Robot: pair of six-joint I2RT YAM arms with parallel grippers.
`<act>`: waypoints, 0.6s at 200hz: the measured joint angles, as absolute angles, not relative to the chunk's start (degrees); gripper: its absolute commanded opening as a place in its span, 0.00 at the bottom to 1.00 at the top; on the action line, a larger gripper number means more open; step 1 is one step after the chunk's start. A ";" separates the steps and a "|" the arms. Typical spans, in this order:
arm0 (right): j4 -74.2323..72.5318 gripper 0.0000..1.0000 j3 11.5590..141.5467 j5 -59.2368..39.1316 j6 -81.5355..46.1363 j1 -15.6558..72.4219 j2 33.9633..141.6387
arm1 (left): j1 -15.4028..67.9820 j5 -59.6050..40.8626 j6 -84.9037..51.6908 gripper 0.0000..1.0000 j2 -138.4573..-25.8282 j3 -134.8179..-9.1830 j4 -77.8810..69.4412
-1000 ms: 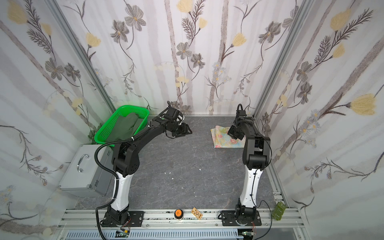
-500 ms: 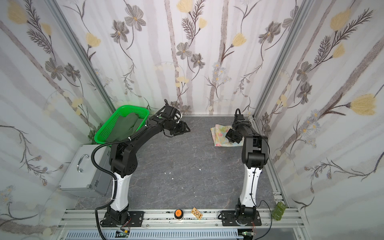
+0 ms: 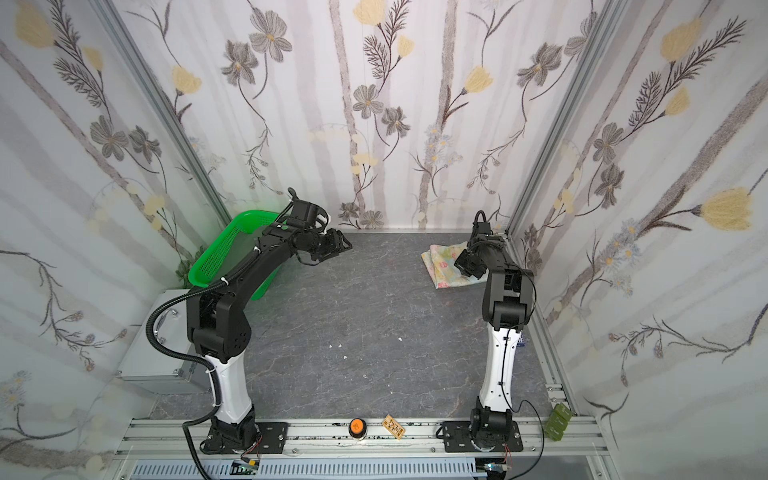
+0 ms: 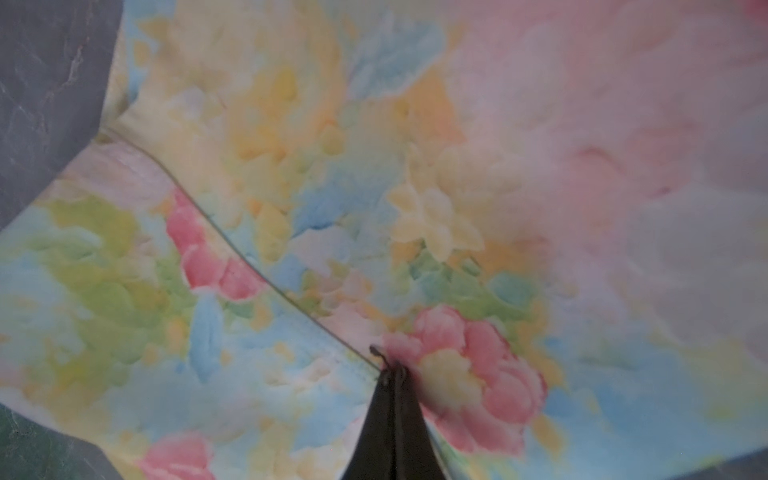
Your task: Fold and stack the skirts
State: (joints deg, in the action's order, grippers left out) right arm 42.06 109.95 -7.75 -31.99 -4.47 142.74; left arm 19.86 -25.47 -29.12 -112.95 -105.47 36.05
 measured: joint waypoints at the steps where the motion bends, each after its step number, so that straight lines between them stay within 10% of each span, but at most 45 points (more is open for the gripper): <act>1: 42.09 0.00 109.84 -7.75 -31.99 -4.40 142.61 | 19.86 -25.47 -29.12 0.60 -112.81 -105.38 36.03; 82: 36.80 0.00 93.14 -8.62 -32.01 1.13 124.42 | 9.06 -21.54 -28.45 0.69 -109.14 -103.81 35.86; 120: 27.07 0.30 80.49 -12.10 -33.80 6.00 114.04 | 0.60 -14.94 -27.40 0.86 -114.63 -107.66 35.88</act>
